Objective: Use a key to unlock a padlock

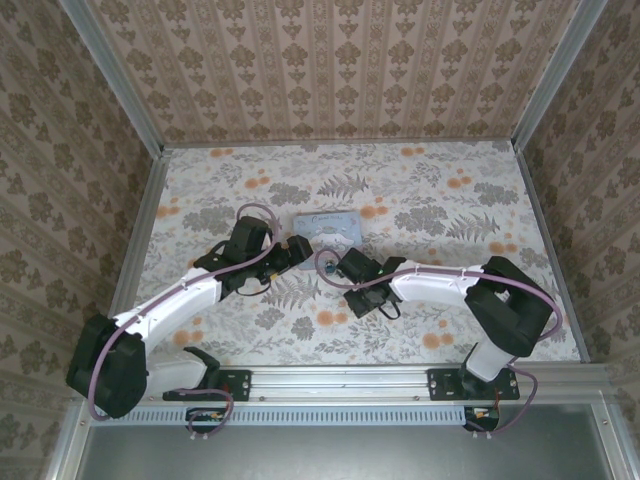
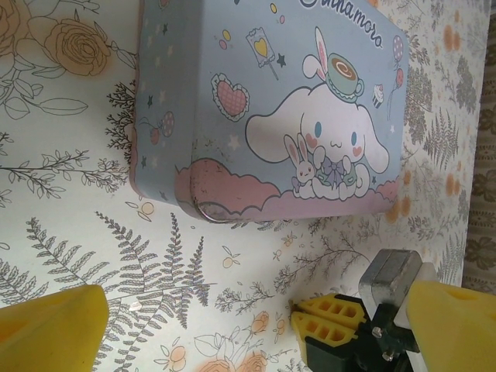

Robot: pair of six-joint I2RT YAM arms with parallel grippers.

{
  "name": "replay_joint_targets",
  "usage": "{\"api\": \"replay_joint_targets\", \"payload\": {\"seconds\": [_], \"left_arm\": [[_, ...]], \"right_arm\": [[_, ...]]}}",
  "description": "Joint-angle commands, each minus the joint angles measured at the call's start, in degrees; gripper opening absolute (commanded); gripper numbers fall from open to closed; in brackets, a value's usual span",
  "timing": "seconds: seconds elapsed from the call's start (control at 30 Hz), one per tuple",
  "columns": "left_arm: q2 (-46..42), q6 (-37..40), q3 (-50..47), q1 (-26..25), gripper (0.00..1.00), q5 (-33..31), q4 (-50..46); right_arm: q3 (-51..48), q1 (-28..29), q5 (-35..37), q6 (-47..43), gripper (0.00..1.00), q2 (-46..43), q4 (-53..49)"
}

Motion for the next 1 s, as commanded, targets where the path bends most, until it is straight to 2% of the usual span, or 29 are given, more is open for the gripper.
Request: {"api": "replay_joint_targets", "payload": {"seconds": [0.0, 0.33, 0.57, 0.63, 0.73, 0.97], "left_arm": [[0.4, 1.0, 0.8, 0.5, 1.0, 1.2, 1.2], [-0.4, -2.7, -0.5, 0.4, 1.0, -1.1, 3.7], [-4.6, -6.9, -4.2, -0.7, 1.0, -8.7, 8.9], [-5.4, -6.9, -4.2, -0.6, 1.0, -9.2, 9.2], [-4.9, -5.9, -3.4, -0.4, 1.0, -6.8, 10.1], [2.3, -1.0, -1.0, -0.6, 1.0, 6.5, 19.0]], "right_arm": [[-3.5, -1.2, -2.7, 1.8, 0.0, 2.1, 5.9], [-7.2, -5.3, -10.1, 8.9, 0.0, -8.0, 11.8], [-8.7, -9.7, -15.0, 14.6, 0.0, -15.9, 17.3], [-9.1, -11.2, -16.6, 16.0, 0.0, -17.2, 19.1], [-9.7, -13.0, -19.0, 17.8, 0.0, -18.2, 21.9], [-9.0, -15.6, -26.2, 21.4, 0.0, -17.7, 28.9]]}}
